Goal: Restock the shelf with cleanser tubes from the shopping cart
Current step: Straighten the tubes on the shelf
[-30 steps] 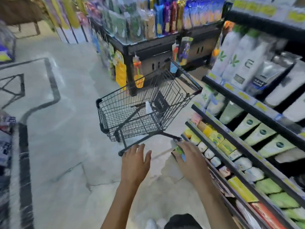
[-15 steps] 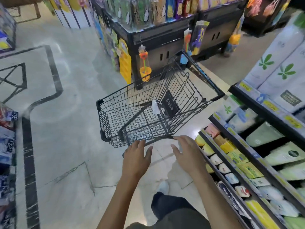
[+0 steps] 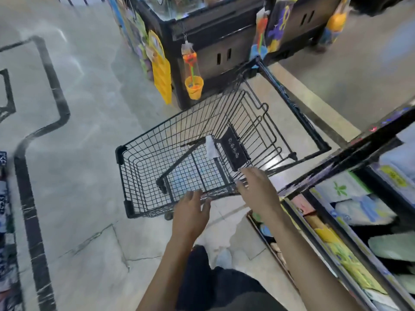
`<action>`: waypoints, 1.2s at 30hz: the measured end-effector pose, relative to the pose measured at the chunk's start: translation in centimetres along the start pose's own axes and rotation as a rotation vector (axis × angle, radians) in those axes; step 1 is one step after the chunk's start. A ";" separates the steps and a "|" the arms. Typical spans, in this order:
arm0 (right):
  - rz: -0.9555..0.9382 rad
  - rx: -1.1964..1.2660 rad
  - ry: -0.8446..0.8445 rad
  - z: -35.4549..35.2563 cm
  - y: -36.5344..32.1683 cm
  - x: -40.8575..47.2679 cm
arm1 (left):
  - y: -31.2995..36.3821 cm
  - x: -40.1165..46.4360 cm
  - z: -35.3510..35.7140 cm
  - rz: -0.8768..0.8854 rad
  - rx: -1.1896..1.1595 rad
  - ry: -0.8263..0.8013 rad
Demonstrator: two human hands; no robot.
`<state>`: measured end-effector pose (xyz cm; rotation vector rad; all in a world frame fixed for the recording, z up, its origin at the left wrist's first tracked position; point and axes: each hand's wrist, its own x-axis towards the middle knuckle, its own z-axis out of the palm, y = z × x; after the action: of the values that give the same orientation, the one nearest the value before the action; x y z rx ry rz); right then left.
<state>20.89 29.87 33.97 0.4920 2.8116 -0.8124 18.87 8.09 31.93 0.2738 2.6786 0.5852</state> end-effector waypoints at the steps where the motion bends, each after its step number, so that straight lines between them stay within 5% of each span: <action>1: 0.012 -0.012 0.007 0.0 0.2 1.7 | -0.1 1.5 0.2 0.002 -0.001 -0.020; 16: 0.341 -0.170 0.380 -2.5 6.8 25.9 | -2.5 25.3 5.0 -0.066 -0.123 -0.253; 21: 0.455 -0.237 0.219 -1.1 8.2 29.3 | -2.6 31.8 8.4 -0.090 -0.173 -0.299; 36: 0.377 -0.420 0.486 2.4 8.8 31.6 | -5.7 48.4 24.2 -0.471 -0.365 -0.218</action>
<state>-5.16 43.90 19.71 1.2230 3.0216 -0.0163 -15.82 24.53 -6.60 -0.3631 2.2558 0.8143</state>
